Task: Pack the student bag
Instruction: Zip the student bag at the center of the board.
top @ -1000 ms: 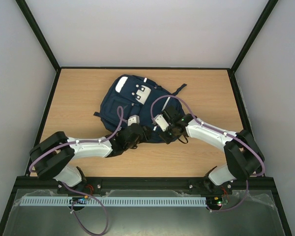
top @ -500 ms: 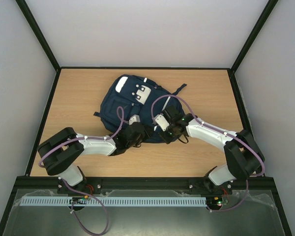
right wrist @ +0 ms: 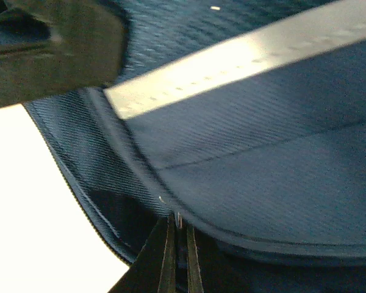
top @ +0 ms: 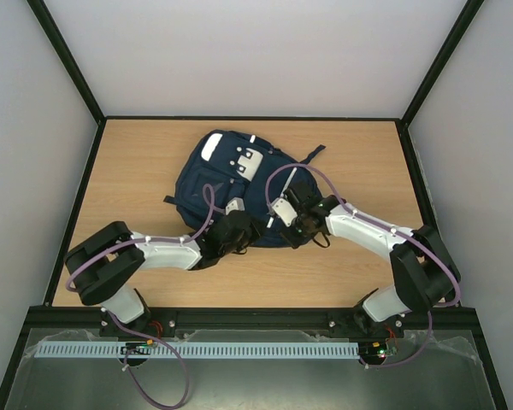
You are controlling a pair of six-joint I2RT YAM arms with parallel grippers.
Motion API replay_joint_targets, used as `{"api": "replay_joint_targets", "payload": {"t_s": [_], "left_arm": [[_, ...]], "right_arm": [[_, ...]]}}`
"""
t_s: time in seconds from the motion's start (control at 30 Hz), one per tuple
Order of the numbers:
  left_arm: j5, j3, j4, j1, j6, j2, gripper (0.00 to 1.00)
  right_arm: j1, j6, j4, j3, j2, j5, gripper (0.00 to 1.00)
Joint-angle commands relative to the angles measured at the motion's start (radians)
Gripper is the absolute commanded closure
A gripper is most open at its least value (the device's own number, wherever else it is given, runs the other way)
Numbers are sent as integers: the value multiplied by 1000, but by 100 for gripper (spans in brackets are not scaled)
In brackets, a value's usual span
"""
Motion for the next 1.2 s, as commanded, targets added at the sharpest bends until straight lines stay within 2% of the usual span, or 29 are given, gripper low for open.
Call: {"api": "replay_joint_targets", "payload": {"t_s": [0.0, 0.33, 0.47, 0.6, 0.77, 0.8, 0.87, 0.9, 0.97, 1.17], "left_arm": [[-65, -49, -87, 23, 72, -88, 97], [-37, -158, -225, 34, 136, -239, 98], [-59, -203, -356, 46, 170, -343, 98], [-69, -199, -596, 101, 221, -499, 98], [-130, -224, -801, 255, 257, -723, 98], [-128, -230, -818, 287, 260, -765, 91], [-115, -236, -846, 335, 255, -840, 64], [-106, -235, -859, 348, 249, -866, 57], [-66, -238, -869, 356, 235, -896, 54], [103, -288, -865, 354, 153, -911, 53]], "right_arm": [[-59, -56, -120, 36, -18, 25, 99], [-137, -138, -134, 109, 23, 81, 99], [-132, -171, -145, 99, -3, 9, 99], [-8, -127, -164, 98, -37, -4, 99], [218, -30, -156, 173, 10, -29, 99], [243, -11, -154, 196, 37, -41, 99], [290, -12, -155, 245, 101, -24, 99], [303, -14, -156, 266, 128, -16, 99], [307, -10, -154, 299, 170, -36, 99], [309, -5, -156, 332, 204, -59, 99]]}}
